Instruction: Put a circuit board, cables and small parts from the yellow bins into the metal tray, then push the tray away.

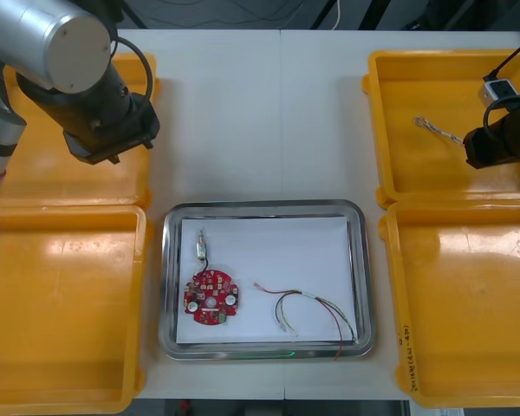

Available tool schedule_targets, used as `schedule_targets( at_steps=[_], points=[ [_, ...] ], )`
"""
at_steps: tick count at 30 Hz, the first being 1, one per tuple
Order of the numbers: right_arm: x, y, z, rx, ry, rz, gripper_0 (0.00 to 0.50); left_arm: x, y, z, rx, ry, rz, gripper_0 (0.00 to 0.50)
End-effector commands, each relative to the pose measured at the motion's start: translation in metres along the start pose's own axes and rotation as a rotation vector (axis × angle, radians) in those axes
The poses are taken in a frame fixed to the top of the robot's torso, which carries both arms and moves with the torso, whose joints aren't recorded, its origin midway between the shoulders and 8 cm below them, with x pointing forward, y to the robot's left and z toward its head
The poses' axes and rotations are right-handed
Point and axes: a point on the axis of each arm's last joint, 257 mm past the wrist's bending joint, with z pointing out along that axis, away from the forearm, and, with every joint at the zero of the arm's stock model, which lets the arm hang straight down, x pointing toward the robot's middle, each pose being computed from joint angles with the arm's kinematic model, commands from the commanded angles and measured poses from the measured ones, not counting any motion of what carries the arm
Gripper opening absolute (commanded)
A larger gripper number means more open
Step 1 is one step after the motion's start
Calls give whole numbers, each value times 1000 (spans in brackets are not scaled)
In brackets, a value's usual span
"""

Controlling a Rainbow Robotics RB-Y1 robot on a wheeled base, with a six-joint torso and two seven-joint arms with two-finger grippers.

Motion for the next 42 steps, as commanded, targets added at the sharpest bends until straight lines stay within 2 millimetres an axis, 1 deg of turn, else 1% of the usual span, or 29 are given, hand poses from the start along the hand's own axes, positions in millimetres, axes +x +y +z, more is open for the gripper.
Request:
schedule_targets(
  at_steps=[1,2,3,4,5,6,13,15,16,19,24,27,32,36,38,42],
  points=[
    [-10,-17,-15,35,-29,-22,19,-54,17,-26,-22,-84,-96,500],
    [-9,-17,-15,37,-28,-22,37,-57,19,-26,-27,-87,-108,500],
    [-10,-17,-15,37,-30,-22,157,-62,24,-26,-38,-90,-125,500],
    [-10,-17,-15,35,-30,-24,339,-67,28,-26,-43,-89,-148,500],
    [-10,-17,-15,35,-30,-20,472,-70,33,-25,-46,-86,-169,500],
    [-10,-17,-15,35,-30,-22,500,-72,35,-24,-48,-84,-177,500],
    [-12,-19,-17,34,-36,-19,500,-104,42,-28,-16,-119,-245,500],
    [-13,-19,-22,33,-34,-27,500,-115,43,-26,-5,-137,-261,500],
    [-14,-20,-25,34,-34,-32,500,-117,42,-25,0,-140,-263,500],
    [-19,-20,-37,44,-32,-61,500,-130,42,-19,11,-161,-279,500],
    [-34,-13,-56,46,-15,-103,500,-155,40,-12,32,-187,-312,500],
    [-41,-13,-62,50,-5,-114,500,-165,42,-8,32,-195,-327,500],
    [-56,-7,-60,35,-1,-141,500,-176,42,0,42,-207,-340,500],
    [-76,-5,-60,31,-3,-192,500,-188,40,7,60,-229,-346,500],
    [-82,-3,-59,23,-5,-206,500,-192,38,10,68,-237,-346,500],
    [-92,0,-49,15,-17,-230,500,-195,35,23,63,-248,-334,500]
  ],
)
